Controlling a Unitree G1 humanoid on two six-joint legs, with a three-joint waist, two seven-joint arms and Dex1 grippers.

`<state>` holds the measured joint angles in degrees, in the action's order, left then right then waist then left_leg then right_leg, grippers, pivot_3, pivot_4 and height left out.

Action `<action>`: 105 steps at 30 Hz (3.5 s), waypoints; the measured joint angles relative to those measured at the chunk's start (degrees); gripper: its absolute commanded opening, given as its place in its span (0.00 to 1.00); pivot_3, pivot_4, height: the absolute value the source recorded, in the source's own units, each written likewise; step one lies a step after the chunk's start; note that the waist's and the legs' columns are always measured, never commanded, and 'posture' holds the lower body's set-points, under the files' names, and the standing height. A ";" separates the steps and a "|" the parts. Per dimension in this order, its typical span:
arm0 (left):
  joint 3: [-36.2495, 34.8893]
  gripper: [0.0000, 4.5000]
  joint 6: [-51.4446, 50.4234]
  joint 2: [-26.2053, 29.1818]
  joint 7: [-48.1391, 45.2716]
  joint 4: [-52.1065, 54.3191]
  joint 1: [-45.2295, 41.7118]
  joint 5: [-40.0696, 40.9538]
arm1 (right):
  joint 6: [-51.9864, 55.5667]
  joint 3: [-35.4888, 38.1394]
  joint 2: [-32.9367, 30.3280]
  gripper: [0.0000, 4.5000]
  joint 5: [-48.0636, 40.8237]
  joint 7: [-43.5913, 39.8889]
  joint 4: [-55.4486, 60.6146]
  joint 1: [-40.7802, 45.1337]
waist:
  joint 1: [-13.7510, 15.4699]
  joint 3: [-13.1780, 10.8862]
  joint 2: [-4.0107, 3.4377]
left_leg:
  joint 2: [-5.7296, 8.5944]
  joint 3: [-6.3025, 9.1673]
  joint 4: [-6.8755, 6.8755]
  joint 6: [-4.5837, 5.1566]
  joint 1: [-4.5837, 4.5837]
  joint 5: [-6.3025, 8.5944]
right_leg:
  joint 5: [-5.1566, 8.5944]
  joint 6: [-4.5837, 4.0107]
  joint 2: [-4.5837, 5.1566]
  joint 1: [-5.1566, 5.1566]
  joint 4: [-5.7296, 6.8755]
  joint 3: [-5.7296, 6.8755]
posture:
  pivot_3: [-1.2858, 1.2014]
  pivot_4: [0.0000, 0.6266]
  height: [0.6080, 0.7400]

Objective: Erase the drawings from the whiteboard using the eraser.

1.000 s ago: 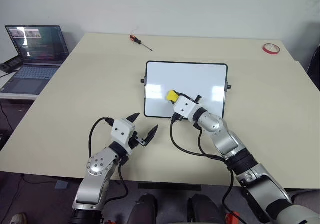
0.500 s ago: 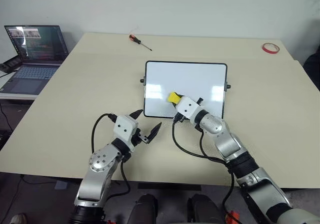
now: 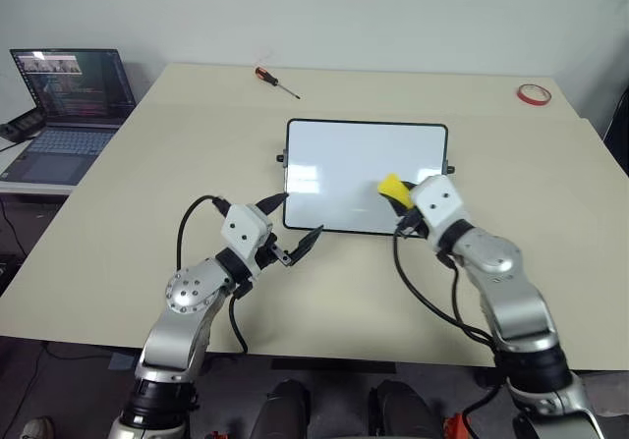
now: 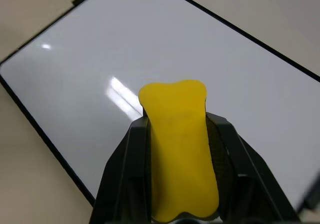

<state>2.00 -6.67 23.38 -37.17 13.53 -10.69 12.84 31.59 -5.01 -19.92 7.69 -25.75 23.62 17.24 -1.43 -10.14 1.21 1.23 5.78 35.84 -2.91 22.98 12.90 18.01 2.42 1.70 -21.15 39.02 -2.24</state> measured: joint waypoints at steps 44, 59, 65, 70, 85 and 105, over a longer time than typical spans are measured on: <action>13.46 1.00 21.02 -13.44 -34.44 -45.88 -30.49 -0.70 | 26.73 20.58 6.65 0.26 -7.51 13.85 4.96 -7.99 | -0.48 0.01 -0.02 | 0.02 -0.14 0.03 0.02 0.00 0.00 | 0.01 0.01 -0.19 -0.04 0.04 -0.11 | 0.52 0.24 1.00; 13.46 1.00 20.86 -13.44 -34.21 -45.69 -30.52 -0.74 | 26.55 20.56 5.46 0.99 -9.18 15.52 2.96 -7.94 | -0.48 0.01 -0.02 | 0.02 -0.14 0.03 0.02 0.00 0.00 | 0.01 0.01 -0.19 -0.04 0.05 -0.11 | 0.52 0.24 1.00; 13.46 1.00 18.77 -12.66 -34.36 -43.67 -30.27 -0.55 | 26.75 20.72 5.34 0.99 -9.74 16.11 3.19 -7.70 | -0.53 0.01 -0.02 | 0.02 -0.15 0.03 0.02 0.00 0.00 | 0.01 0.01 -0.20 -0.05 0.06 -0.12 | 0.52 0.24 1.00; 11.30 1.00 9.56 -8.43 -30.34 -30.48 -26.64 0.90 | 31.44 23.45 5.97 0.99 -12.03 16.70 9.96 -6.44 | -0.75 0.00 -0.04 | -0.10 -0.10 0.03 0.02 0.01 0.00 | 0.01 0.01 -0.20 -0.06 0.06 -0.13 | 0.52 0.24 1.00; -4.62 1.00 -6.56 -8.81 11.23 -1.58 -0.07 -5.13 | 16.97 27.84 10.20 0.99 -12.93 18.31 24.96 -24.33 | -0.43 0.03 -0.07 | -0.10 -0.14 0.02 0.01 -0.07 0.00 | 0.02 0.03 -0.13 -0.02 0.06 -0.17 | 0.52 0.24 1.00; -4.91 1.00 3.26 -14.27 26.59 13.06 26.29 -13.68 | -23.76 19.55 13.92 0.99 -9.24 15.56 16.27 -49.99 | -0.03 0.09 -0.04 | -0.06 -0.05 0.00 0.00 -0.09 0.01 | 0.31 0.20 0.28 0.09 -0.04 -0.18 | 0.52 0.24 1.00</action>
<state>-2.91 -3.41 9.12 -10.58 26.60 15.60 -0.84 7.83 14.54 -6.00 -1.55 -10.19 39.89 -32.75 -1.46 -10.05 1.17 1.16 5.73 35.85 -2.91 22.89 12.91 18.32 2.62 1.98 -21.06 38.99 -2.42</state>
